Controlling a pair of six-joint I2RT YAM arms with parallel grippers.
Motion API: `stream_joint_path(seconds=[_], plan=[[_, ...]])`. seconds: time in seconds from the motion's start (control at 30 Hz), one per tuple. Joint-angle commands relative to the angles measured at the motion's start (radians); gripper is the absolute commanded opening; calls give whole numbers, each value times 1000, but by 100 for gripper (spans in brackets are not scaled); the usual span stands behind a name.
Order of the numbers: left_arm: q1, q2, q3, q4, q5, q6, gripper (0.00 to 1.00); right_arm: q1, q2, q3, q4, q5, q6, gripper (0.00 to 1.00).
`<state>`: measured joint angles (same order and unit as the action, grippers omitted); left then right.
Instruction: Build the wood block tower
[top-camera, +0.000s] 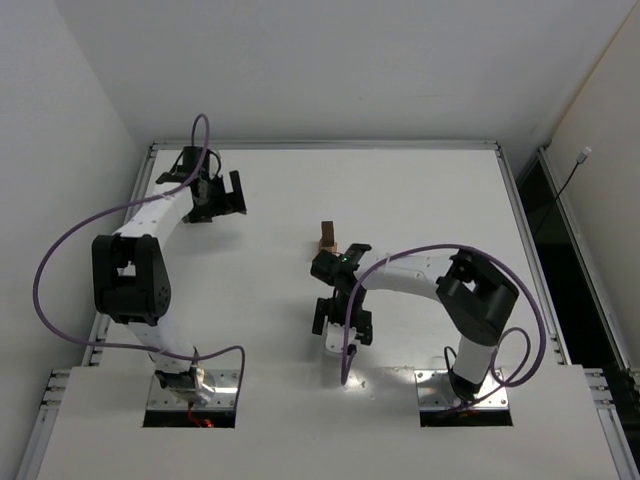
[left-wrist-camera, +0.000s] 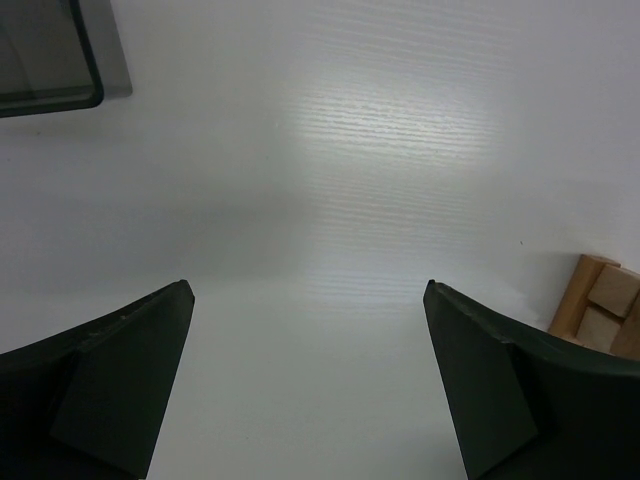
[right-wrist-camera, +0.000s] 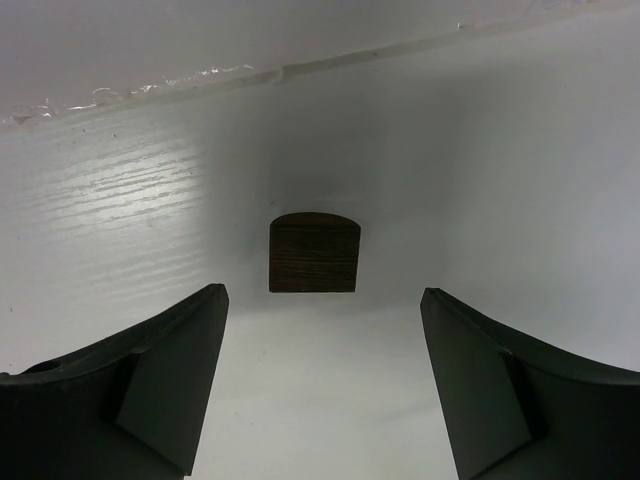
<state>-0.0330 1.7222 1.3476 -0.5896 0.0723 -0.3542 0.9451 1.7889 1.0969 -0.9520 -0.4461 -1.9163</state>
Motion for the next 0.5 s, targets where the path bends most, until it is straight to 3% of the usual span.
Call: stream_joint_path(seconds=[0.0,0.17,0.47], plan=[[39,-7,16,11,41,-19,100,6,17,44,-47,-19,-56,75],[59,-7,16,11,50,-19,100,15,38,54,-67,-19,-66,75],[68,2,7,11,60,-19,100,34,56,63,-54,-9,-66,64]])
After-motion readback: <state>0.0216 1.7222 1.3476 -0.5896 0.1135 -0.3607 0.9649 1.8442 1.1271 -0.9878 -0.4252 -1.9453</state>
